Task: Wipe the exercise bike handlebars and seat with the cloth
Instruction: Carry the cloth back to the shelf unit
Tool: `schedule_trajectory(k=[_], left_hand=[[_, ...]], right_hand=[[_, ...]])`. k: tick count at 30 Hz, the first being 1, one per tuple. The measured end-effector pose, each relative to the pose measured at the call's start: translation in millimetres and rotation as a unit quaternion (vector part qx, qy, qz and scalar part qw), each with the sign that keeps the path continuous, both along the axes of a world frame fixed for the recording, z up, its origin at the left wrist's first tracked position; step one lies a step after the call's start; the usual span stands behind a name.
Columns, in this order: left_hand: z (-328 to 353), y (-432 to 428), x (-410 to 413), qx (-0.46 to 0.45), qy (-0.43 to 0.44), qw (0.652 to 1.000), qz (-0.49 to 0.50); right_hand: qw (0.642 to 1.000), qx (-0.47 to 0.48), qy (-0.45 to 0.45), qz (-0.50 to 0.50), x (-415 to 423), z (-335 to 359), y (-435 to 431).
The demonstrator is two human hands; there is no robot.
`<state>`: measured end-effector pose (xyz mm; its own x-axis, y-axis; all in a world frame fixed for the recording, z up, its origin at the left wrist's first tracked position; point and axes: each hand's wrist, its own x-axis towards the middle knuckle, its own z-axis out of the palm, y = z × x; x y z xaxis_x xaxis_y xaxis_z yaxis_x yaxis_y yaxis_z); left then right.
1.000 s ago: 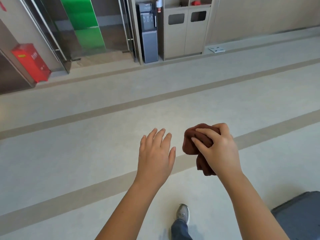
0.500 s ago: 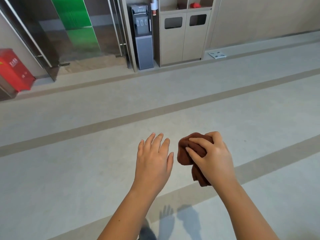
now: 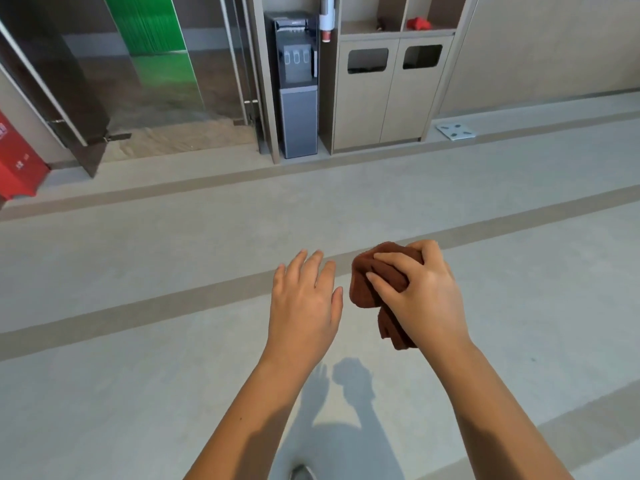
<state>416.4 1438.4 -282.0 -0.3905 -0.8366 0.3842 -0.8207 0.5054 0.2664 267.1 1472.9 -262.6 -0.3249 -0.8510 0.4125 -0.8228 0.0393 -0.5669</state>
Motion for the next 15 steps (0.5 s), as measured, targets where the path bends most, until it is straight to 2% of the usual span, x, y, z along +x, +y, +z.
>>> schedule_trajectory(k=[8, 11, 15], left_hand=[[-9, -168, -68, 0.041, -0.008, 0.999, -0.031], [-11, -236, -118, 0.021, -0.01, 0.999, -0.045], [-9, -326, -194, 0.039, -0.027, 0.997, -0.06]], right_hand=[[0.999, -0.007, -0.018, -0.038, -76, -10, -154], [0.999, -0.014, -0.019, -0.046, -125, -16, -216], [0.997, -0.011, -0.022, -0.071, -200, -15, -303]])
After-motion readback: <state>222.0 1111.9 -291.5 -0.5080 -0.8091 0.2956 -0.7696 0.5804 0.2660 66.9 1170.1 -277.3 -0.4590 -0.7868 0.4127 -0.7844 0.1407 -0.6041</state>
